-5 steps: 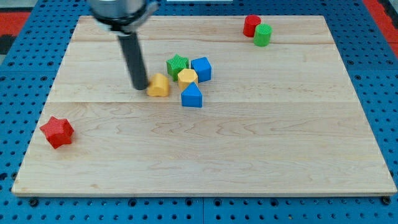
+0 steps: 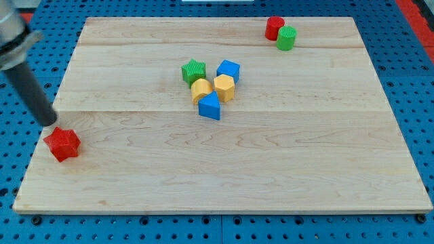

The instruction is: Place the red star towards the yellow hexagon

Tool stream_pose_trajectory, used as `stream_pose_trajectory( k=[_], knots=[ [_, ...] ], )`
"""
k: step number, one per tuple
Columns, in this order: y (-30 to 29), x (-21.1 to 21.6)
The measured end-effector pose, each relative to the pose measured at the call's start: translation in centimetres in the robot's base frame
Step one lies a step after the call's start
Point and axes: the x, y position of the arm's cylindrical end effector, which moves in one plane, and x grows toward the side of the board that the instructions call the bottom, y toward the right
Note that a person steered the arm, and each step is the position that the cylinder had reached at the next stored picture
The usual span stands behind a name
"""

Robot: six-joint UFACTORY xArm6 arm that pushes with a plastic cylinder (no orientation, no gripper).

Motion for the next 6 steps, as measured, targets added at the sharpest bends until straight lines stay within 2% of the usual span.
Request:
stream_pose_trajectory(
  k=[1,2,3,4,5,6],
  knots=[
    [2.2,9.0],
    [11.8,8.0],
    [8.2,10.9],
    [2.1,12.7],
    [-1.1,11.7],
    [1.3,6.3]
  ],
)
